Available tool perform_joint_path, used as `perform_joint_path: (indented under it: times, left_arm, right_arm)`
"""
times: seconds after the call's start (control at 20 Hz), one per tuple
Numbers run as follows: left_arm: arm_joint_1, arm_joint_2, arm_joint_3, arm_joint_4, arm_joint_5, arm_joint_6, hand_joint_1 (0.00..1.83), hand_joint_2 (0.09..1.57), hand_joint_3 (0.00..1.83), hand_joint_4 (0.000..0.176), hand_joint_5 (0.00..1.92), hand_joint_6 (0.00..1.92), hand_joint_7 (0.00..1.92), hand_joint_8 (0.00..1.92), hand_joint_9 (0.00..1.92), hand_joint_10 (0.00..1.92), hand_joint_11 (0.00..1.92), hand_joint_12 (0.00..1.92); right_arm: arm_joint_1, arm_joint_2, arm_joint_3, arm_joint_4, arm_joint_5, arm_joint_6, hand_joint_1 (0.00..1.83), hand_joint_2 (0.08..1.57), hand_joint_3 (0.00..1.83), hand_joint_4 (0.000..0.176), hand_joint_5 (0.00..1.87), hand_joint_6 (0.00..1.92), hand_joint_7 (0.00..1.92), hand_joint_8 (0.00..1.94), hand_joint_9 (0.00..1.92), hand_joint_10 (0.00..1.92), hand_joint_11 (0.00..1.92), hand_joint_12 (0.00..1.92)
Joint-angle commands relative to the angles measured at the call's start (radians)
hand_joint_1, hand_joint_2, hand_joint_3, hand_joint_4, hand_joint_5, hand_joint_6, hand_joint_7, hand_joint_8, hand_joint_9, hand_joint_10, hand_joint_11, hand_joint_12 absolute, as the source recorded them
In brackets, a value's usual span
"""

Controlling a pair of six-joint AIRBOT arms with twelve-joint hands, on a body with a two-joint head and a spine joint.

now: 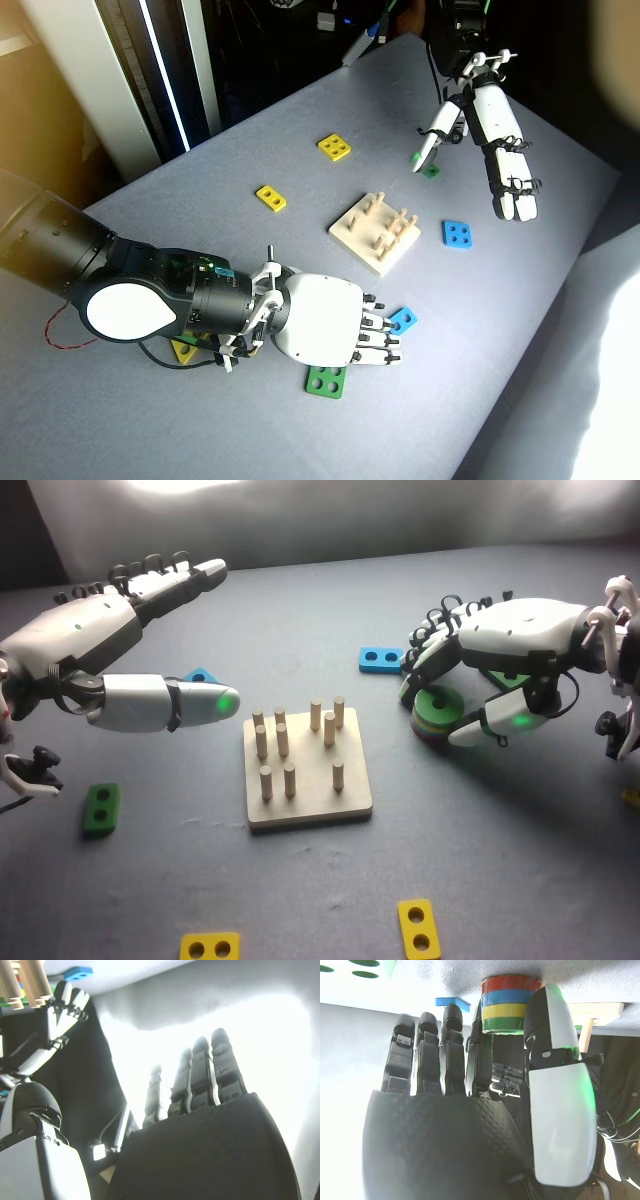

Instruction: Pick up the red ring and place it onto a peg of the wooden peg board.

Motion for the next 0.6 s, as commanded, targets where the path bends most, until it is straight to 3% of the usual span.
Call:
perform_joint_path:
  times: [0.0,0.15,0.55]
  left_arm:
    - [-0.011,0.003,0.004,-0.004,-0.121,-0.010,0.45,0.97,0.00,0.176,0.04,0.00,0.00,0.00,0.00,0.00,0.00,0.00]
    - [-0.011,0.003,0.005,-0.006,-0.121,-0.010,0.46,0.97,0.00,0.176,0.04,0.00,0.00,0.00,0.00,0.00,0.00,0.00]
    - [0.009,0.011,0.006,-0.031,-0.133,-0.009,0.44,0.97,0.00,0.176,0.03,0.00,0.00,0.00,0.00,0.00,0.00,0.00]
  right_arm:
    - [0.009,-0.001,0.003,0.013,0.062,0.005,1.09,1.24,0.00,0.000,0.74,1.34,0.43,0.01,0.21,0.01,0.00,0.33]
    - [0.009,0.000,0.003,0.011,0.076,0.017,1.09,1.24,0.00,0.000,0.74,1.34,0.44,0.01,0.21,0.00,0.00,0.29]
    - [0.023,0.007,0.002,-0.038,0.212,0.156,1.09,1.23,0.00,0.000,0.77,1.31,0.47,0.01,0.21,0.00,0.00,0.28]
